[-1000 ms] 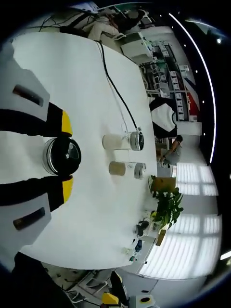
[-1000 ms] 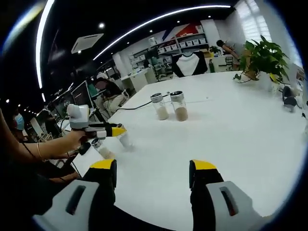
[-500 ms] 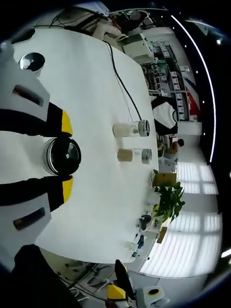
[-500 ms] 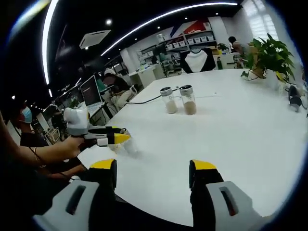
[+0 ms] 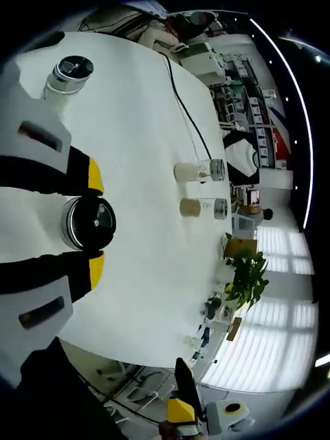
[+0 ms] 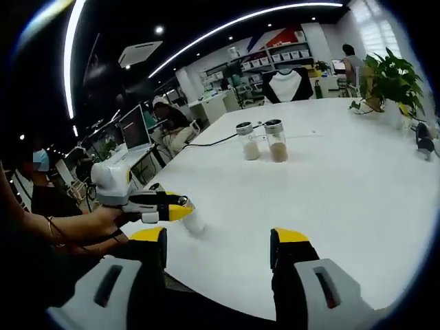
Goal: Rotate the seasoning bottle until the label or dispensing opening points toward the visible target arrow and the bottle remains upright within the marked orientation range
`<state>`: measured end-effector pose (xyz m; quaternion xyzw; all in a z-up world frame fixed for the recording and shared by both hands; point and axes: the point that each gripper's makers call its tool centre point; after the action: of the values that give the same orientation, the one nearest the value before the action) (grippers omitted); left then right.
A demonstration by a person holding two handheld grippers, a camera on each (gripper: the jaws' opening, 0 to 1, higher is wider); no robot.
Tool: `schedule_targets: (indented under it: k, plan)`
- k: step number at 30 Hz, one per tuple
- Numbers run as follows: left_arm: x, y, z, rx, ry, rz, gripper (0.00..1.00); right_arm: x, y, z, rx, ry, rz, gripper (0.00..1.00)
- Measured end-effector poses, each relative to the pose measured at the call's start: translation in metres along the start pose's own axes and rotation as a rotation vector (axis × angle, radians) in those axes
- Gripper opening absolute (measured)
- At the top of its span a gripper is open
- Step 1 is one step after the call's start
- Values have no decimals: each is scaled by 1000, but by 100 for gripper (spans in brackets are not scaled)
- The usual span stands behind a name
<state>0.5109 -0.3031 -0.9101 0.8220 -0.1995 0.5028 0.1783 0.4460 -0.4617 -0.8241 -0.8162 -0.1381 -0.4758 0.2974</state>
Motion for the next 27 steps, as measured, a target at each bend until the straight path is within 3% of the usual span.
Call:
schedule_targets:
  k: [8,10,17,18,21,27]
  plan:
    - [-6,7,-2,-38,-3,51,33,-2,-1,-8,-15,6,3,60]
    - [-7,9,-2,-84,-1,123,33,-3,-1,-10,-16,5,3,60]
    - [-11,6,-1,-87,-38,127,36,-5,-3,-11,-9,8,8,60]
    - [-15,4,-1,-86,-65,140,38,-3,-4,-11,-5,16,16,60]
    - [-15,-2,-2,-69,-59,116,43,-1,-4,-10,1,28,29,60]
    - [-17,-7,-9,-65,-71,124,44,1,-2,-10,0,34,23,60]
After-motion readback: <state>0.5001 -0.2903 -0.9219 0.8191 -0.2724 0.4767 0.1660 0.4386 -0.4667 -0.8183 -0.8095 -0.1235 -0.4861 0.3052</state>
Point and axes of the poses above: the point that each gripper's makers call its tool centre point, and the gripper's own axes: z roughly forward along the fingers, y roughly to its right, x roughly out of its top, and after that the axes turned 8 degrees about y, right-handed
